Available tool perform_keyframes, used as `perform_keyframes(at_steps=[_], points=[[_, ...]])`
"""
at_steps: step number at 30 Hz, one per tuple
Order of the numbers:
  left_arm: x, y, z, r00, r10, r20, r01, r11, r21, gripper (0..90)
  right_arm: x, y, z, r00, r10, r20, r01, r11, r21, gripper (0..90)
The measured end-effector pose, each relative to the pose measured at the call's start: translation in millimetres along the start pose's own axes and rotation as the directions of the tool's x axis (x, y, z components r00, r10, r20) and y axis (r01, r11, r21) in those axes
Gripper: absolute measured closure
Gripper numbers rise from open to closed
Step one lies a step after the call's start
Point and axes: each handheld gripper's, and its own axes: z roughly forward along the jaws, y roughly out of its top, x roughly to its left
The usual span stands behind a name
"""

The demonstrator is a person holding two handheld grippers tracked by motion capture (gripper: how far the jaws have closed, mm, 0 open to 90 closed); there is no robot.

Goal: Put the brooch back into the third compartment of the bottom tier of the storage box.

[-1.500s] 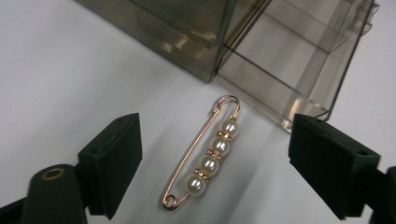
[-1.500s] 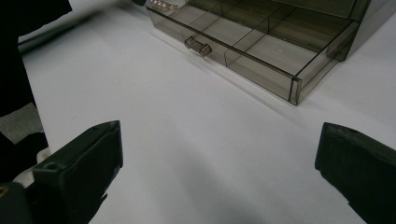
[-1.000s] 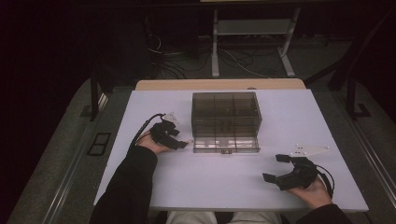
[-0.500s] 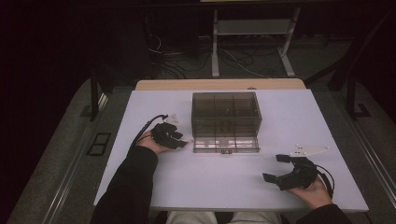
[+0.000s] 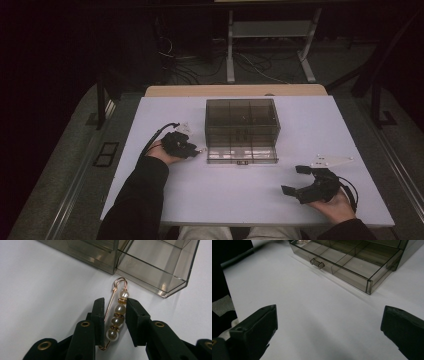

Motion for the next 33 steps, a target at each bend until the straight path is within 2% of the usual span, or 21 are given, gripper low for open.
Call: perform_keyframes(at_steps=[9,13,22,33], points=[[1.2,-0.7,-0.6,0.9999,-0.003,0.011,0.003,1.0000,-0.001,72.6,-0.4,0.0,0.2,1.0000,-0.006,0.001,0.006,1.000,-0.003,0.4],[1.2,-0.6,-0.8,0.9999,-0.007,0.013,0.007,1.0000,0.001,77.3,-0.3,0.0,0.2,1.0000,-0.005,0.000,0.005,1.000,-0.003,0.4],[3.6,-1.3,-2.3,0.9990,-0.032,0.033,0.032,0.9995,-0.003,78.5,0.0,0.1,0.1,1.0000,-0.005,-0.002,0.005,1.000,-0.003,0.3],[3.4,-1.0,-14.5,0.9973,-0.058,0.045,0.060,0.9976,-0.034,78.6,0.3,0.1,-0.4,1.0000,0.001,-0.002,-0.001,1.000,-0.007,0.4]])
